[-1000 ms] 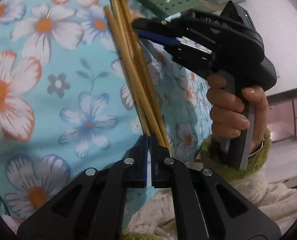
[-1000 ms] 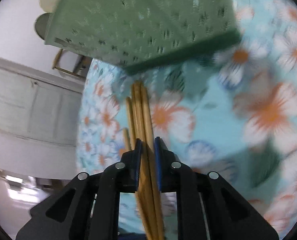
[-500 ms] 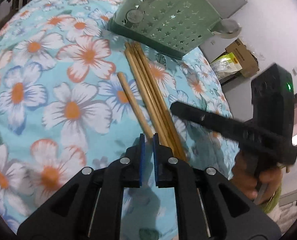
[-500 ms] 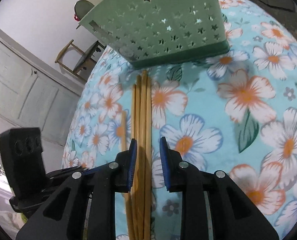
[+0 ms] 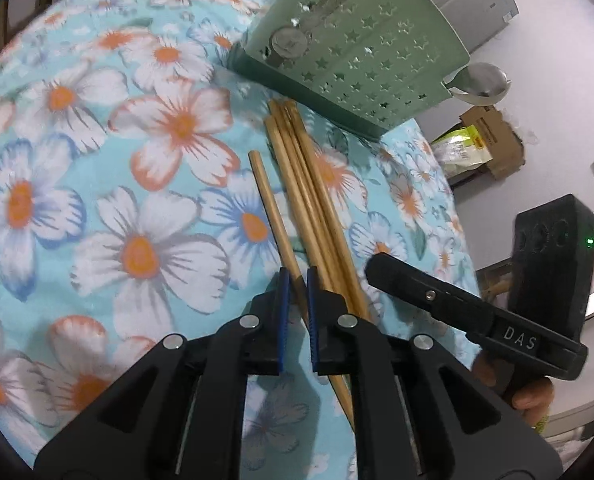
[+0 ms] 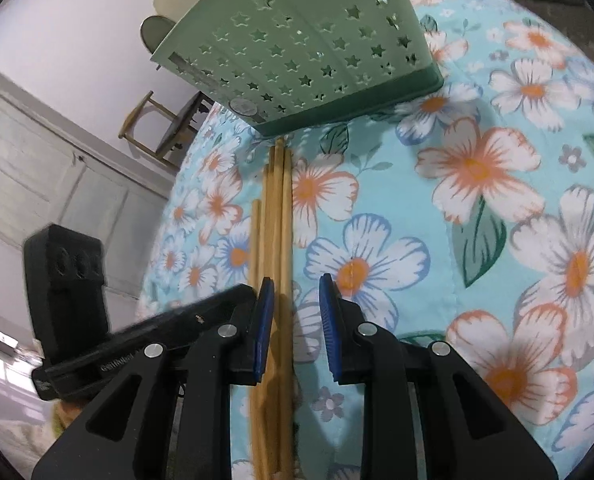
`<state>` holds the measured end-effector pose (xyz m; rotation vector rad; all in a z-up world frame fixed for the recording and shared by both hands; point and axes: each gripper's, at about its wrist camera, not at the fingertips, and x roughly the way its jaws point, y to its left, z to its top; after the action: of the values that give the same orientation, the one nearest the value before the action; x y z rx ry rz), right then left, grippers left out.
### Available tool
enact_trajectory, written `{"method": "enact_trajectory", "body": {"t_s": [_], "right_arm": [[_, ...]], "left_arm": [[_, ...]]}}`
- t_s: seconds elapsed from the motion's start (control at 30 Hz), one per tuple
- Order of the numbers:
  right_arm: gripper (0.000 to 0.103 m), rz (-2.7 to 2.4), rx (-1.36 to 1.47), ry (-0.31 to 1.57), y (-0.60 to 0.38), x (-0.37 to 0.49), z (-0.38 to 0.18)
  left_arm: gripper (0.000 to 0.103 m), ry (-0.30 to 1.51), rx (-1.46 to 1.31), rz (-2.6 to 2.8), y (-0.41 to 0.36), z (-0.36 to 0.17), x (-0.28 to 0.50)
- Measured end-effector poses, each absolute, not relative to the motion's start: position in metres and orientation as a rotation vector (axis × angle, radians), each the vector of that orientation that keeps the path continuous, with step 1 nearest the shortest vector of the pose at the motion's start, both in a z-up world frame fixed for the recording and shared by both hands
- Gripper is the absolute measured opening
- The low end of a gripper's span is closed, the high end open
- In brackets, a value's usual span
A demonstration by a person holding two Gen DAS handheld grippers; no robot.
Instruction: Organize utensils
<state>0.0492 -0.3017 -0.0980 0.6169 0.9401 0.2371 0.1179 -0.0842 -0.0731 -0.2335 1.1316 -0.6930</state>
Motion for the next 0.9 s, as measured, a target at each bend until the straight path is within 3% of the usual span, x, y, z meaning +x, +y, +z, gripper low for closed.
{"method": "enact_trajectory", "body": {"t_s": [0.1,0.17,0.43,0.73,0.9], "right_arm": [[0.023,0.216,0.533,0.939,-0.294,0.049,-0.095],[0.023,0.208,0.485,0.936,-0.288,0.05,-0.093],[0.017,0.101,0.296,0.916,-0.282,0.047,-0.087],[0.017,0.134,0.373,0.875,-0.297,0.042,-0.077],[0.018,0.165,0.283,0.905,-0.271,0.053,-0.081]], "left_arm": [[0.006,1.101,-0.184,-0.657,-0.079,-0.067,0.12],[0.0,1.073,-0.138,-0.618,-0.073,-0.063,0.122],[0.0,1.073,-0.118,-0.561,-0.042,-0.062,0.131],[0.0,1.057,-0.161,-0.633,-0.048,-0.053,0.13],[0.005,1.056,-0.166,-0.657,-0.06,-0.052,0.128]]}}
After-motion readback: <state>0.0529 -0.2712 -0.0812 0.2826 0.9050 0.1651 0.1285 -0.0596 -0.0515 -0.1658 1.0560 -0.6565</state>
